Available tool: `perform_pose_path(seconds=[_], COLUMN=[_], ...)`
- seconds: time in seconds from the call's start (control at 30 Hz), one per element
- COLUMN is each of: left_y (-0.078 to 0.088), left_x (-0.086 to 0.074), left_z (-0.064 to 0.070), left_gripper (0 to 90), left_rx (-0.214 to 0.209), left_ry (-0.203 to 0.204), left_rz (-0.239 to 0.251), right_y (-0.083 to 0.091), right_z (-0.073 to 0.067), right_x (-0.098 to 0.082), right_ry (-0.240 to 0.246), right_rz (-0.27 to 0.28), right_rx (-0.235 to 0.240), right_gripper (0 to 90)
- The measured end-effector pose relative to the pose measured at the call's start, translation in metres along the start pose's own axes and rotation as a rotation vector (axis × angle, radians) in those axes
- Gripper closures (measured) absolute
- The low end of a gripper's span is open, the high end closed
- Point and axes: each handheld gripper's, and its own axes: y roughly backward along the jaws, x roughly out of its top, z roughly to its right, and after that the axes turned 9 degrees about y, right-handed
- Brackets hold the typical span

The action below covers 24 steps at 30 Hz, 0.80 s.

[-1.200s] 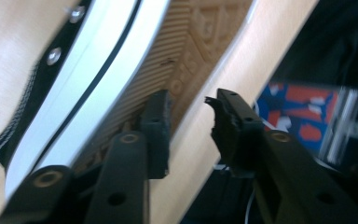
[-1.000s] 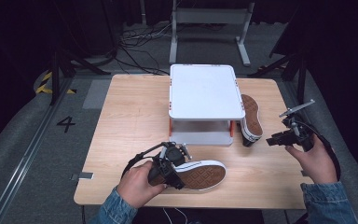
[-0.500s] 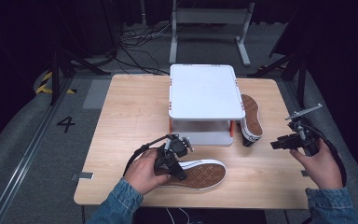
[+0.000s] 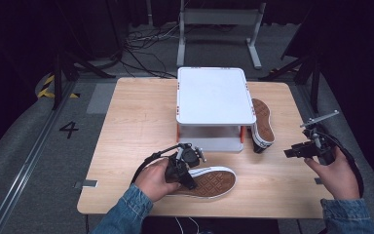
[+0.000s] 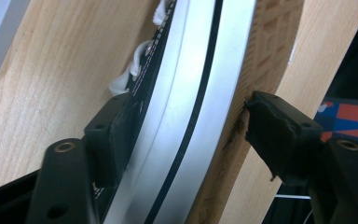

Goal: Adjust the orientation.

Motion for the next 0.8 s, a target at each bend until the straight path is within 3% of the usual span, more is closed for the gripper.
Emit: perform_pose_path(seconds=[0.1,0.17,0.27,0.3,0.37,0.67,0.8], left_y=[0.005,0.011,0.015,0.020,0.024,0.073,0.090], left_x=[-0.005,-0.009,-0.011,-0.014,-0.016,-0.053,-0.071], left_z=[0.006,0.004,0.004,0.006,0.004,-0.033,-0.050], left_gripper=[41.3,48.7,50.2,50.5,51.0,51.2,51.0], left_rx=[0.005,-0.047,-0.021,0.035,0.045,0.103,0.122], left_ry=[-0.032,0.014,0.017,0.027,0.035,0.200,0.292], left_rz=[-0.003,0.017,0.032,0.048,0.049,0.148,0.183], right_y=[-0.002,-0.002,-0.004,-0.004,-0.005,-0.006,-0.007], right_z=[-0.001,-0.002,-0.001,-0.001,-0.001,-0.001,-0.001], right_x=[0.004,0.006,0.009,0.010,0.010,0.013,0.013], right_ry=[0.010,0.015,0.017,0.021,0.023,0.024,0.024], right_rz=[0.000,0.002,0.004,0.004,0.004,0.008,-0.005], right_rx=[0.002,0.004,0.007,0.006,0.009,0.015,0.017], right_gripper=[54.8,54.9,55.1,55.2,55.2,55.1,54.6])
